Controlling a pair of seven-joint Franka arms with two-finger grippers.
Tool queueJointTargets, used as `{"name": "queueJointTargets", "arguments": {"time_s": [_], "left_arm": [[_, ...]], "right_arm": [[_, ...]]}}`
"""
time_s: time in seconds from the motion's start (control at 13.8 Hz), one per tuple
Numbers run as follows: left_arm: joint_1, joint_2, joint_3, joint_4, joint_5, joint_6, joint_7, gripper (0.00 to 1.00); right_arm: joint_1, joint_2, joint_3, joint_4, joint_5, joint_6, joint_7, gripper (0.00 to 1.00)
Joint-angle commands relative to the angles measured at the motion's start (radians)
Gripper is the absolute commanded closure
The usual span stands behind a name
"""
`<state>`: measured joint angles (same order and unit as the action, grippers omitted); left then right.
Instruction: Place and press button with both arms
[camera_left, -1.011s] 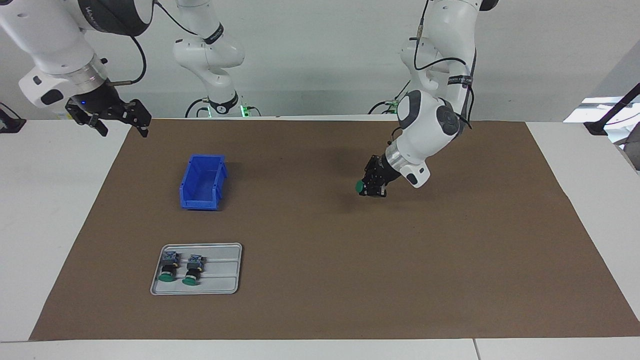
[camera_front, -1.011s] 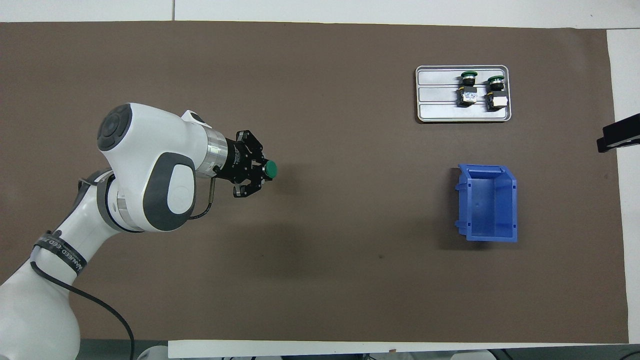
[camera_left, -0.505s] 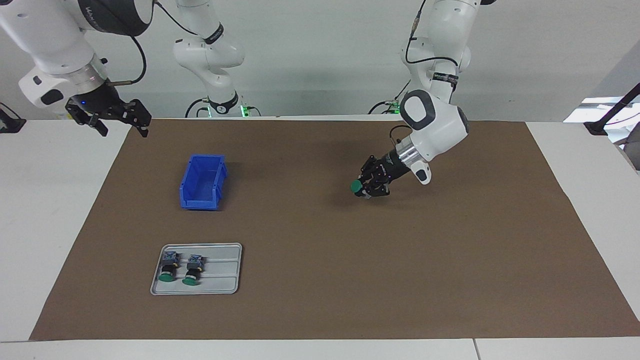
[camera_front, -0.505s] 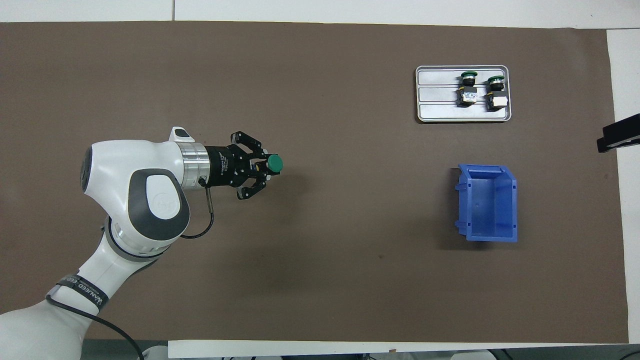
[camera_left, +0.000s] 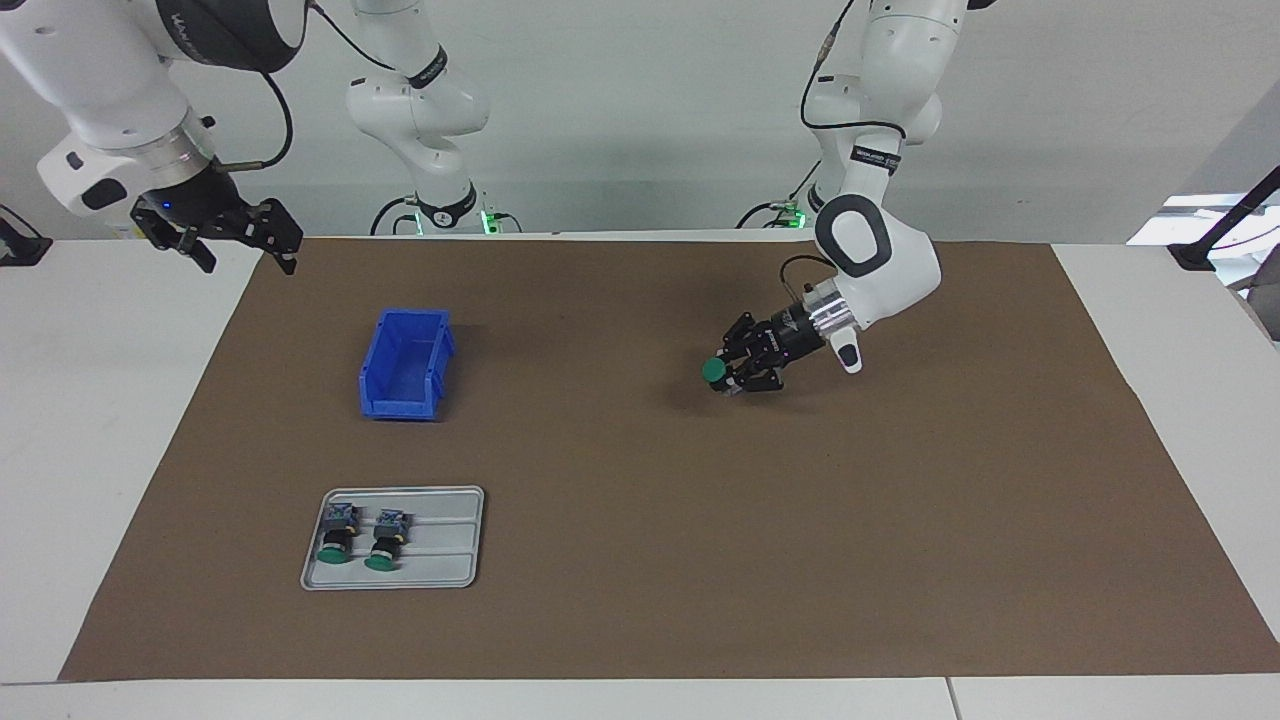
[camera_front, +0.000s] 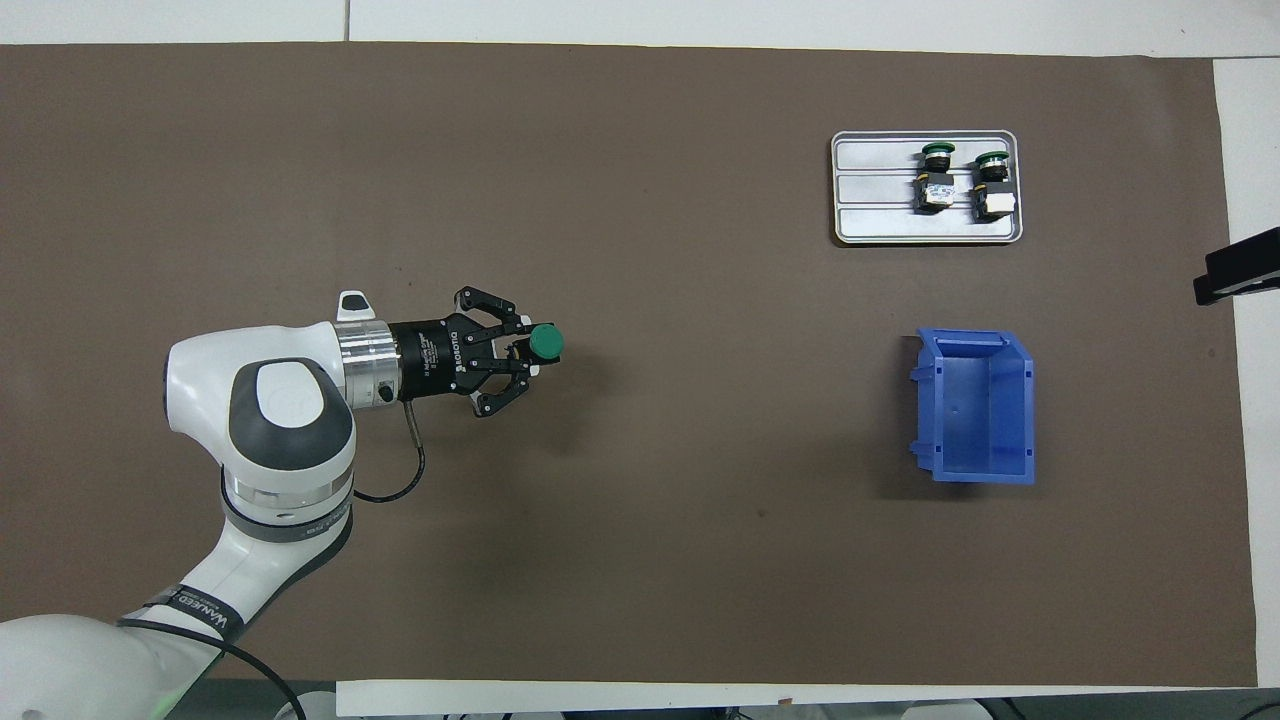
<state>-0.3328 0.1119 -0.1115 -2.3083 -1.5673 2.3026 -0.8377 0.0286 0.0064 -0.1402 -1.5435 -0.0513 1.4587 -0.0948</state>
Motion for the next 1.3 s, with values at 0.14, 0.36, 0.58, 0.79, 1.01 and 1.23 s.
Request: {"name": "queueJointTargets", "arguments": {"time_s": [0.14,0.36,0.58,0.79,1.01,1.23], "left_arm": [[0.044,0.047,-0.004,-0.031,-0.069,-0.129,0.084,0.99],[0.086,0.075,-0.005,-0.065,-0.176,-0.181,0.190,0.99],[0.095,0.077,-0.005,-0.092,-0.235,-0.224,0.244,0.99],[0.101,0.086,-0.005,-0.124,-0.304,-0.281,0.368,0.99],[0.100,0.095,-0.004,-0.138,-0.324,-0.298,0.387,0.99],[0.086,0.104,-0.004,-0.135,-0.361,-0.284,0.399,0.99]], "right_arm": [[-0.001,-0.025,-0.001,-0.029,0.004,0.009,-0.008,0.02],[-0.001,-0.025,-0.001,-0.029,0.004,0.009,-0.008,0.02],[0.001,-0.025,-0.001,-0.029,0.004,0.009,-0.008,0.02],[-0.001,-0.025,-0.001,-0.029,0.004,0.009,-0.008,0.02],[-0.001,-0.025,-0.001,-0.029,0.004,0.009,-0.010,0.02],[-0.001,-0.025,-0.001,-0.029,0.004,0.009,-0.008,0.02]]}}
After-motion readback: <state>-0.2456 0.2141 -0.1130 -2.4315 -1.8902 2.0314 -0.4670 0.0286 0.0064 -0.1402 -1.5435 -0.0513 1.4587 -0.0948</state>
